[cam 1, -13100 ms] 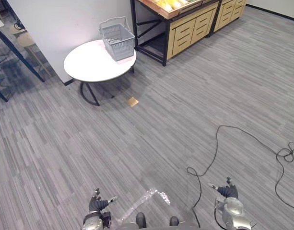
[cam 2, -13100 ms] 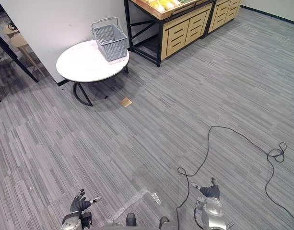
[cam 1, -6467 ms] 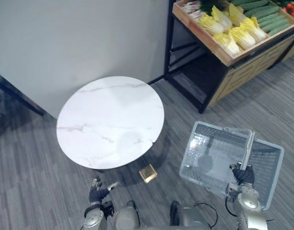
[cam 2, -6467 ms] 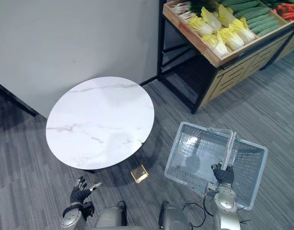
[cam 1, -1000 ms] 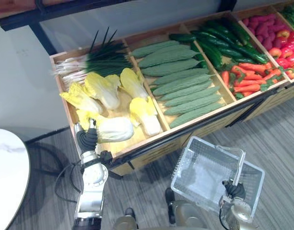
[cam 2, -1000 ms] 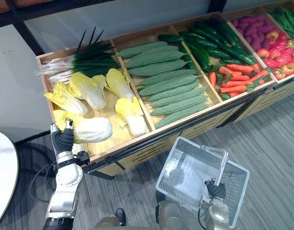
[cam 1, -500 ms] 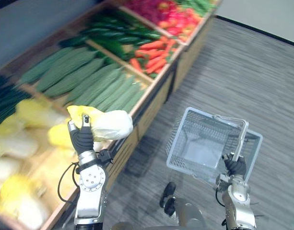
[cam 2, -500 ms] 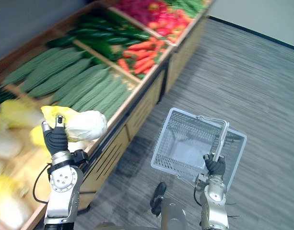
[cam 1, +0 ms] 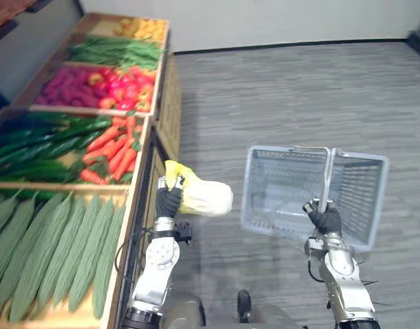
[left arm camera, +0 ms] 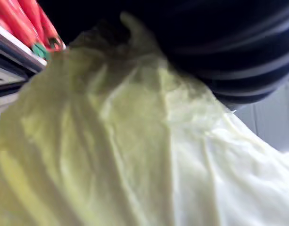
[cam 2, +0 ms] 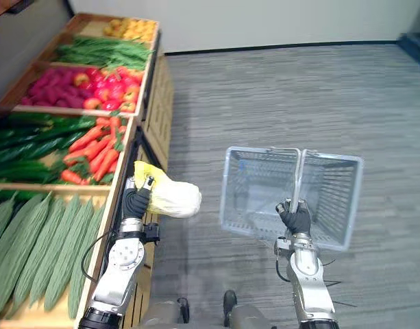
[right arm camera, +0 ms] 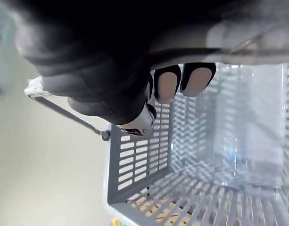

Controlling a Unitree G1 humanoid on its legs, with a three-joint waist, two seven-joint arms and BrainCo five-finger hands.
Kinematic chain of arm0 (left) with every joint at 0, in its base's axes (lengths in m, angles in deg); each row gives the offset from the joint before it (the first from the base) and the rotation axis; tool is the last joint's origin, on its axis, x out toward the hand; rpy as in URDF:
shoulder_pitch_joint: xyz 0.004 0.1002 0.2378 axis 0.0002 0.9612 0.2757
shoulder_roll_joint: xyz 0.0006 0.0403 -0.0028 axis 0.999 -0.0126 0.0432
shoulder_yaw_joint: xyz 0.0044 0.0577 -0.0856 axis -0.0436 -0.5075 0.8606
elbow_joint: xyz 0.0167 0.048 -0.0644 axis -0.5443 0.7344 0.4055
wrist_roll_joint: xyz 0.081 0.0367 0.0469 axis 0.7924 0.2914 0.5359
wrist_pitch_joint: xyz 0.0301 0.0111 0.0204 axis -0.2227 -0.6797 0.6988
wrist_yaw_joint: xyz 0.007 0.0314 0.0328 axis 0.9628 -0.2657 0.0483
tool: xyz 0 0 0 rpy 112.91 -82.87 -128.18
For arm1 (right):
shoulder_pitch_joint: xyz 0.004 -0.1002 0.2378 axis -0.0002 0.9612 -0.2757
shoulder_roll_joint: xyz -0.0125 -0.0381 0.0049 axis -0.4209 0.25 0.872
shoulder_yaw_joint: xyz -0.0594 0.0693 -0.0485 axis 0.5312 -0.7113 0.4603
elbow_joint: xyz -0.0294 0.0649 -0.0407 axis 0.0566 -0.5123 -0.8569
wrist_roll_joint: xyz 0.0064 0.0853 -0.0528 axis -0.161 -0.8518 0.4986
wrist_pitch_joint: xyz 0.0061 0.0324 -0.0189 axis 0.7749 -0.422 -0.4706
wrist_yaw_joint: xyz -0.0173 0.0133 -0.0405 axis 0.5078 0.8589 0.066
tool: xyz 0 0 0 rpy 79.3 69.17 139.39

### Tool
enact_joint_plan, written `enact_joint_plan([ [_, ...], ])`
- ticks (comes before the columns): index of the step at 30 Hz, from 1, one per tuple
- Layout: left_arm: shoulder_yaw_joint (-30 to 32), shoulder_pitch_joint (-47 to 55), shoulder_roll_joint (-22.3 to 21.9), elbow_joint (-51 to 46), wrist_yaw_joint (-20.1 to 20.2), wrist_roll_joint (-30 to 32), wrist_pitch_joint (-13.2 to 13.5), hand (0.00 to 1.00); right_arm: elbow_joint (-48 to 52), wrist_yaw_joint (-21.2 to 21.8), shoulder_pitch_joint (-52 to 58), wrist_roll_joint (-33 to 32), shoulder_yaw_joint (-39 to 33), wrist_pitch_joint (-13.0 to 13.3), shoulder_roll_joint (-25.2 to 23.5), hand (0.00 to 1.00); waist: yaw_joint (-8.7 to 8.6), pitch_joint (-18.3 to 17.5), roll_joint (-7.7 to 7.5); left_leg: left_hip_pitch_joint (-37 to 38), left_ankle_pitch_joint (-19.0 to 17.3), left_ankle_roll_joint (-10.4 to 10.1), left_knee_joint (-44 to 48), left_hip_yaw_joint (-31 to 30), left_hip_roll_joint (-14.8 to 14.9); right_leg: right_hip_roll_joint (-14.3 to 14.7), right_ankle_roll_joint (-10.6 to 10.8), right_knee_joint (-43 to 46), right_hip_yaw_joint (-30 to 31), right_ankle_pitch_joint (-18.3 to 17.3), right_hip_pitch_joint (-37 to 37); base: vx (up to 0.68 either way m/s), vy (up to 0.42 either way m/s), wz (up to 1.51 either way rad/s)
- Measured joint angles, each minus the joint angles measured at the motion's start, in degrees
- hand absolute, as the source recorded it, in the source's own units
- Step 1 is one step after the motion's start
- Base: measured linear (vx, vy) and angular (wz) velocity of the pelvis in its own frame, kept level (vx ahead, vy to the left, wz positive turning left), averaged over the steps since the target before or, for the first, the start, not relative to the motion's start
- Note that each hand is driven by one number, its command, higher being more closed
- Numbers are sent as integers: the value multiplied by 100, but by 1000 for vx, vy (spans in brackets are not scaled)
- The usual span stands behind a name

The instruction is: Pick vegetable in the basket

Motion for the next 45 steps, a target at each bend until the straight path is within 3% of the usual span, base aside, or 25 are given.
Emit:
enact_joint_plan([
  [5,-260,-276,125,357,43,369,-113,100,-1,373,34,-224,500,-80,2,100,-34,-8,-18,293,45,23,-402,295,-132,-100,109,-154,365,75,53,83,121,-31],
  [15,-695,-425,228,1172,249,1126,-359,100,-12,441,60,-268,879,-96,-179,100,-133,-36,-213,462,158,120,-748,304,-251,-181,164,-231,414,110,81,8,24,-2],
  [21,-867,-425,176,1916,377,1273,-504,100,-13,451,69,-1090,1546,-105,-283,100,-136,-98,-313,564,347,98,-1066,271,-280,-186,164,-249,398,110,59,-35,-9,2],
  [22,-882,-425,175,1957,377,1290,-528,0,-13,452,70,-1180,1608,-107,-281,100,-135,-101,-319,571,375,100,-1110,263,-283,-186,164,-249,391,110,49,-30,-24,7],
  [26,-896,-454,226,2157,360,1414,-651,0,-14,480,110,-1845,1928,-211,-229,100,-102,-116,-336,656,533,81,-1371,238,-307,-186,164,-252,360,110,33,-25,-7,4],
  [33,-957,-595,207,2405,359,1533,-752,0,-14,562,176,-1933,2254,-269,-219,100,-110,-202,-475,707,593,98,-1500,241,-342,-208,173,-276,365,117,33,-3,2,0],
  [41,-926,-549,-12,2353,355,1423,-729,0,-22,438,235,-856,2052,-273,-445,100,-99,-222,-504,705,605,114,-1478,107,-347,-224,176,-278,249,115,90,-4,2,8],
  [45,-687,251,-34,1499,478,471,-499,0,-26,236,269,-343,1513,-281,-642,100,-27,-231,-484,722,605,113,-1475,21,-350,-235,210,-264,180,88,133,-18,-3,10],
])
